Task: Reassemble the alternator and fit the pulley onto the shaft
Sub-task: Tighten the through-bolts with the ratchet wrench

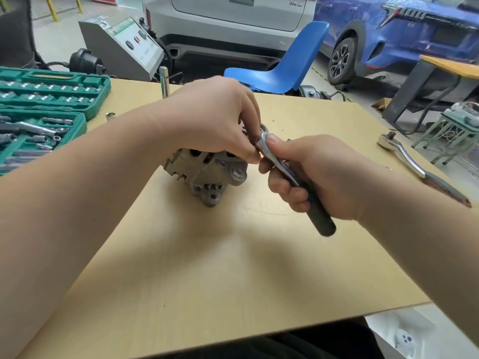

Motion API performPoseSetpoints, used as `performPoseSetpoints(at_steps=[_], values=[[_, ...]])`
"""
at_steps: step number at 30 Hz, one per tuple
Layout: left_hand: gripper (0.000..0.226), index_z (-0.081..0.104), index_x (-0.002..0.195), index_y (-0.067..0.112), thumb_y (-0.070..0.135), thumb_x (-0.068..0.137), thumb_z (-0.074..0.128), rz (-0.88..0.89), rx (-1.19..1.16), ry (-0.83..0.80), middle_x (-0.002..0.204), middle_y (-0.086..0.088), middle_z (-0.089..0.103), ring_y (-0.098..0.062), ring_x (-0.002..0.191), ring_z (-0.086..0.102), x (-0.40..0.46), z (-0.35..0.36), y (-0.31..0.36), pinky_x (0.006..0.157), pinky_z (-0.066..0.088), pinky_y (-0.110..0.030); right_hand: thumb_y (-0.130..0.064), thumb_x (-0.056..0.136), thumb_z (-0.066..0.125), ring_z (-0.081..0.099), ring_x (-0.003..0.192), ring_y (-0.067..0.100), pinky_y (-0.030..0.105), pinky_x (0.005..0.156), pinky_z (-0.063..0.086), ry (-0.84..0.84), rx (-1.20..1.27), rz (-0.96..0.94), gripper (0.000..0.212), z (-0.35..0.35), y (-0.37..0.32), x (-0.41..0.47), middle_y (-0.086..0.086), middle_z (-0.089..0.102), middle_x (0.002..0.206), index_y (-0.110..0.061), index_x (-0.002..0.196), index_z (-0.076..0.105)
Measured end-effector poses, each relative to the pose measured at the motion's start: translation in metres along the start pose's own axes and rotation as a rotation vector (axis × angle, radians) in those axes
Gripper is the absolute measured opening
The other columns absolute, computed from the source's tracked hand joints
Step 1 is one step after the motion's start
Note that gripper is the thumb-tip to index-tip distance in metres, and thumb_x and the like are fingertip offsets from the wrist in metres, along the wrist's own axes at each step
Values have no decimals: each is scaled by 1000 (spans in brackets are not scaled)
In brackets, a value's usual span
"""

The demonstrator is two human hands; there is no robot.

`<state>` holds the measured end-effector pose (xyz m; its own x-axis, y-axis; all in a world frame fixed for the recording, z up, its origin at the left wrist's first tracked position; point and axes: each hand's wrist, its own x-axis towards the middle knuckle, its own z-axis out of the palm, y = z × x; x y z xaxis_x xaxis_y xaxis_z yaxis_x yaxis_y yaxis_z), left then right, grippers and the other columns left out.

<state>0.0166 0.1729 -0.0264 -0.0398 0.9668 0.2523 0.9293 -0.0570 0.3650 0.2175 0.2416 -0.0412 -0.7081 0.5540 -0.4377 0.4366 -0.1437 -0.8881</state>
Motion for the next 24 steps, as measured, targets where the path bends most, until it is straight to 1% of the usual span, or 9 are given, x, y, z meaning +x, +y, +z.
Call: performPoseSetpoints(at_steps=[4,6,9,11,14,17,19,21,24], values=[[15,82,74,48,54,68,93,-14,-77,-35,103,30,72,-7,101,67,0,-2,3,89,58,-49,-50,105,52,33,44,17,27,41,35,-73,-39,42,43,-9,-6,4,6,49,63,-9,93,59],[12,82,76,50,50,71,92,-6,-107,-74,103,33,72,-6,100,68,-1,-4,4,90,58,-50,-51,106,50,32,45,17,27,42,34,-118,-137,16,44,-15,-7,8,6,48,63,-9,93,58],[12,82,77,53,48,72,92,-12,-130,-121,104,36,72,-4,99,69,-2,-7,3,90,59,-49,-57,103,52,36,48,19,29,44,35,-176,-434,-80,51,-29,-20,14,9,51,65,-8,93,62],[13,81,77,54,50,72,92,-8,-123,-133,104,37,71,-5,98,69,-1,-7,4,89,59,-49,-69,93,55,46,51,19,27,44,41,-168,-760,-115,57,-35,-42,18,7,58,69,-15,94,72],[12,82,79,54,53,71,91,-9,-111,-142,103,37,72,-4,97,68,-1,-7,4,88,59,-48,-86,73,54,53,56,14,27,59,46,-208,-1205,-105,62,-32,-79,22,-4,71,73,-36,99,77],[13,82,80,54,55,71,91,-14,-91,-137,103,35,72,-4,94,67,-1,-7,3,87,58,-47,-90,54,55,69,80,17,36,83,54,-184,-1377,-115,65,-24,-101,26,-13,78,82,-52,103,75],[13,81,80,54,57,71,90,-17,-78,-127,103,33,72,-5,94,67,-1,-6,2,86,58,-48,-87,56,58,69,82,16,43,88,56,-186,-1387,-111,59,-21,-106,26,-13,78,82,-53,100,76],[15,82,81,53,60,69,89,-31,-74,-106,103,28,73,-8,95,68,0,-5,3,86,59,-49,-76,74,61,64,69,14,45,81,56,-234,-1286,-82,46,-27,-98,27,-4,75,77,-38,93,78],[20,82,82,50,61,67,90,-58,-68,-82,101,20,76,-13,97,70,1,-3,3,86,61,-50,-52,98,58,62,66,27,50,74,60,-334,-691,115,44,-38,-67,27,13,62,73,-10,93,66]])
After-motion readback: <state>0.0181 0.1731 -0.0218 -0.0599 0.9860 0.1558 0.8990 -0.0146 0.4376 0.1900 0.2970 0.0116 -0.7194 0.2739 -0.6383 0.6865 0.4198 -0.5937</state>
